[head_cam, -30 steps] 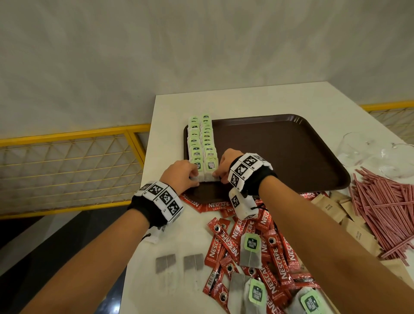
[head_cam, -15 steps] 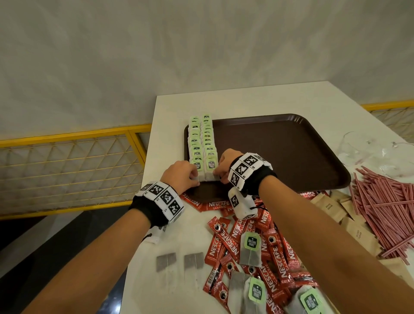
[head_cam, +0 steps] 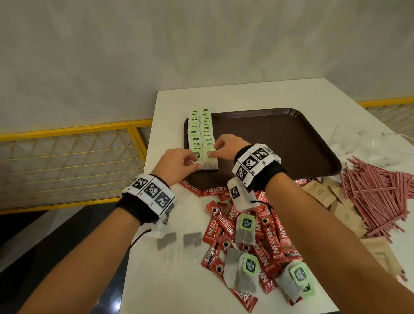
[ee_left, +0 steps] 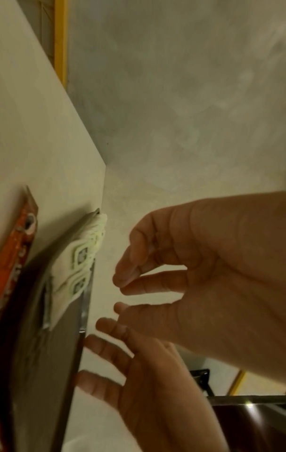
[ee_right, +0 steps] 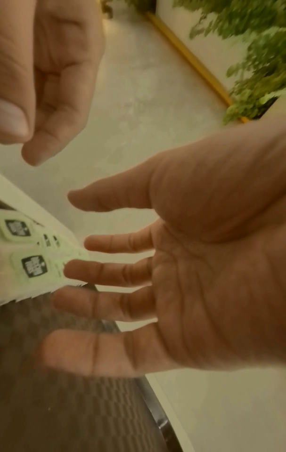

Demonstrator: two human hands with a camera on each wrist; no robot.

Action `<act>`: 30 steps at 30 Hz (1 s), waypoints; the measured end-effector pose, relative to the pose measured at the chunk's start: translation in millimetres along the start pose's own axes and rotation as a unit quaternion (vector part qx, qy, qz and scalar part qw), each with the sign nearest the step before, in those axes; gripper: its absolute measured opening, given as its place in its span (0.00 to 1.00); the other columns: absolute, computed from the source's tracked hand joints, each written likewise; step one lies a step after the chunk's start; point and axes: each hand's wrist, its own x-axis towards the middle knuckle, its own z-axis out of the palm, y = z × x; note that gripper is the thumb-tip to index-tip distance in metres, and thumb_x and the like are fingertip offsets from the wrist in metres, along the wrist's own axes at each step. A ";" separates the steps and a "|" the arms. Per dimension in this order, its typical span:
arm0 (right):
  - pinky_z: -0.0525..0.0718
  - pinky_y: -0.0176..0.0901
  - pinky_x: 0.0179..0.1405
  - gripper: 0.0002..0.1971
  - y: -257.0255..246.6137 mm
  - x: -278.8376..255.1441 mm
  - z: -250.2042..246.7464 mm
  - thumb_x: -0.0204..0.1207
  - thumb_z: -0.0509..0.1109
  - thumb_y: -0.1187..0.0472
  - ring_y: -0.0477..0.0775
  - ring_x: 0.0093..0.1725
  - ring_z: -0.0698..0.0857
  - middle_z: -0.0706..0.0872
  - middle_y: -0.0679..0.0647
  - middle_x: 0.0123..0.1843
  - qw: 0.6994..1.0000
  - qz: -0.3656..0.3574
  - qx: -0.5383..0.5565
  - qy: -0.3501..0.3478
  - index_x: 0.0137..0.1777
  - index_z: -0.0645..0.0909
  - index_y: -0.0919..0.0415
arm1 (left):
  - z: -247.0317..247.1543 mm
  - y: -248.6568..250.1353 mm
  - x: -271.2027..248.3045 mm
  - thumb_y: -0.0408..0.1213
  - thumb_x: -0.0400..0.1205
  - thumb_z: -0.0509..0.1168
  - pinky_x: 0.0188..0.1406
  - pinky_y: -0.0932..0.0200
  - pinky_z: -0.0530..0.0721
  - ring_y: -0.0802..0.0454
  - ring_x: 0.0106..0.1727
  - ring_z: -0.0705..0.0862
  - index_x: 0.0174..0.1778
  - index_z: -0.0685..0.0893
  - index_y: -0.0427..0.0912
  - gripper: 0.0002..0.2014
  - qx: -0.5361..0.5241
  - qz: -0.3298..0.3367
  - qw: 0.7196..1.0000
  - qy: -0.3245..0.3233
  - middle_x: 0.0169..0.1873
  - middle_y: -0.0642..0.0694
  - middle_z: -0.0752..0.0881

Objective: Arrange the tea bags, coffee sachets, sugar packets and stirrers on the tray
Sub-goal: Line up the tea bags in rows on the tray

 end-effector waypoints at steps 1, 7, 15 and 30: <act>0.78 0.42 0.50 0.20 0.1 -10.8 -1.5 0.76 0.71 0.50 0.52 0.57 0.80 0.80 0.51 0.57 1.000 -0.008 0.006 -0.013 0.63 0.76 0.58 | -4.4 0.2 -7.0 0.45 0.78 0.69 0.35 0.69 0.71 0.58 0.39 0.77 0.55 0.86 0.43 0.13 -0.010 -0.001 1.000 -0.001 0.43 0.50 0.85; 0.85 0.46 0.51 0.17 22.5 -81.5 3.8 0.72 0.75 0.53 0.49 0.49 0.83 0.81 0.47 0.50 0.996 -0.012 0.039 -0.081 0.59 0.78 0.54 | -18.7 -8.6 -63.6 0.48 0.73 0.74 0.36 0.74 0.72 0.66 0.38 0.77 0.54 0.84 0.46 0.16 0.019 -0.008 0.985 -0.170 0.44 0.53 0.84; 0.80 0.44 0.54 0.26 35.7 -128.2 34.9 0.68 0.79 0.56 0.55 0.60 0.81 0.83 0.54 0.62 0.984 0.064 -0.138 -0.098 0.65 0.78 0.59 | 20.1 -4.0 -113.8 0.48 0.67 0.79 0.59 0.57 0.76 0.52 0.55 0.75 0.70 0.72 0.50 0.36 0.107 0.013 0.952 -0.286 0.61 0.47 0.74; 0.72 0.35 0.31 0.16 42.2 -130.9 50.0 0.69 0.78 0.62 0.52 0.48 0.79 0.80 0.50 0.43 0.987 0.096 -0.117 -0.047 0.56 0.81 0.63 | 31.8 0.0 -111.4 0.37 0.70 0.77 0.45 0.61 0.76 0.52 0.46 0.79 0.48 0.74 0.48 0.18 0.041 0.096 0.973 -0.204 0.46 0.50 0.81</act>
